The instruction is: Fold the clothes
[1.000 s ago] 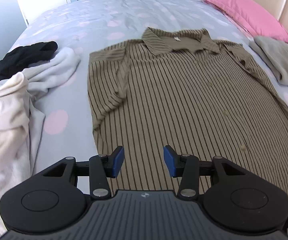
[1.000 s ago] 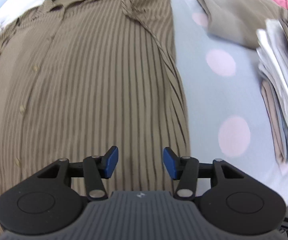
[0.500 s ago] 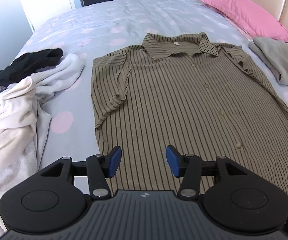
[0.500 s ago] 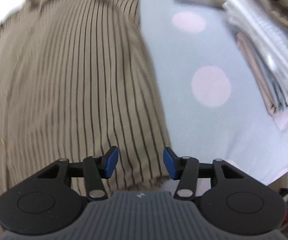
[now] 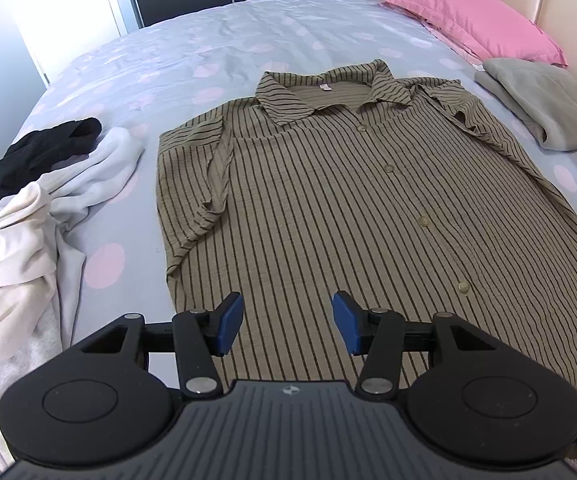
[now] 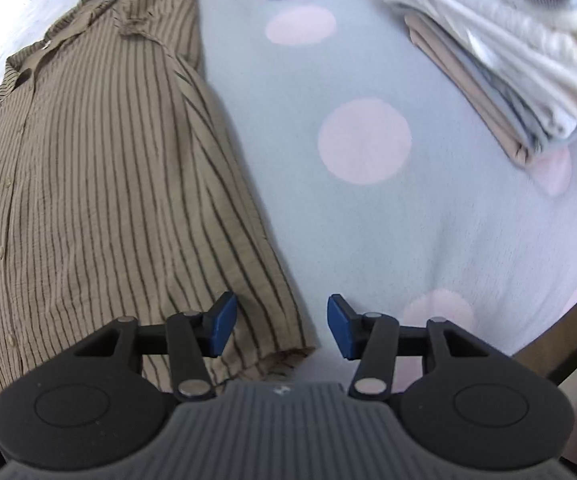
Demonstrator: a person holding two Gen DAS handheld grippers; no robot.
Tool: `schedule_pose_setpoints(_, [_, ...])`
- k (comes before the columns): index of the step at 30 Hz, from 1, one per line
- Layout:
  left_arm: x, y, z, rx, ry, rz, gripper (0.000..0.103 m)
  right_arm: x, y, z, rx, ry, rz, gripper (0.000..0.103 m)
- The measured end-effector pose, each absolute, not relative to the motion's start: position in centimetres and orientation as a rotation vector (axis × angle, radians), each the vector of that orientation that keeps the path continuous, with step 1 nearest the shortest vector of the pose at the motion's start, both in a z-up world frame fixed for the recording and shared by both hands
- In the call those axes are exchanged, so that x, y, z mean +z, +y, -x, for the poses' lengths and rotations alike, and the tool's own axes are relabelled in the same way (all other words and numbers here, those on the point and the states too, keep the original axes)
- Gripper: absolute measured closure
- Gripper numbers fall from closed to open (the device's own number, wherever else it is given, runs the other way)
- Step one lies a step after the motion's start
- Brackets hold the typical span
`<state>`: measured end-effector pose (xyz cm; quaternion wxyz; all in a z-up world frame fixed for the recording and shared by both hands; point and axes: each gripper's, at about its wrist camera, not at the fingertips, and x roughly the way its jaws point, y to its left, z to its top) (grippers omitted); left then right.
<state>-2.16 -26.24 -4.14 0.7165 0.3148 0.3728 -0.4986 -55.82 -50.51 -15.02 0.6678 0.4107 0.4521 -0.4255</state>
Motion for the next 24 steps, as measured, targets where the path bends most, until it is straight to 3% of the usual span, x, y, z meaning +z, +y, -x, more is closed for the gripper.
schedule_pose_setpoints(5, [-4.7, -26.6, 2.4, -1.093, 0.828, -0.723, 0.055, -16.7, -51.0, 56.1, -0.951, 1.036, -0.959, 0.05])
schedule_pose_setpoints(7, [-4.8, -26.6, 2.4, -1.092, 0.827, -0.723, 0.055, -16.7, -50.9, 55.9, -0.943, 1.033, -0.958, 0.055])
schedule_pose_setpoints(9, [-4.8, -26.7, 2.5, -1.093, 0.827, -0.726, 0.055, -16.3, -50.6, 56.0, -0.928, 1.019, -0.958, 0.084])
schedule_pose_setpoints(11, [-4.9, -26.7, 2.5, -1.095, 0.825, -0.731, 0.055, -15.8, -50.3, 56.2, -0.917, 1.0, -0.961, 0.096])
schedule_pose_setpoints(19, [-4.9, -26.7, 2.9, -1.106, 0.811, -0.746, 0.055, -11.1, -48.1, 55.9, -0.863, 0.884, -0.903, 0.101])
schedule_pose_setpoints(24, [-5.0, -26.6, 2.9, -1.097, 0.809, -0.763, 0.055, -9.7, -46.7, 54.2, -0.81, 0.919, -0.824, 0.101])
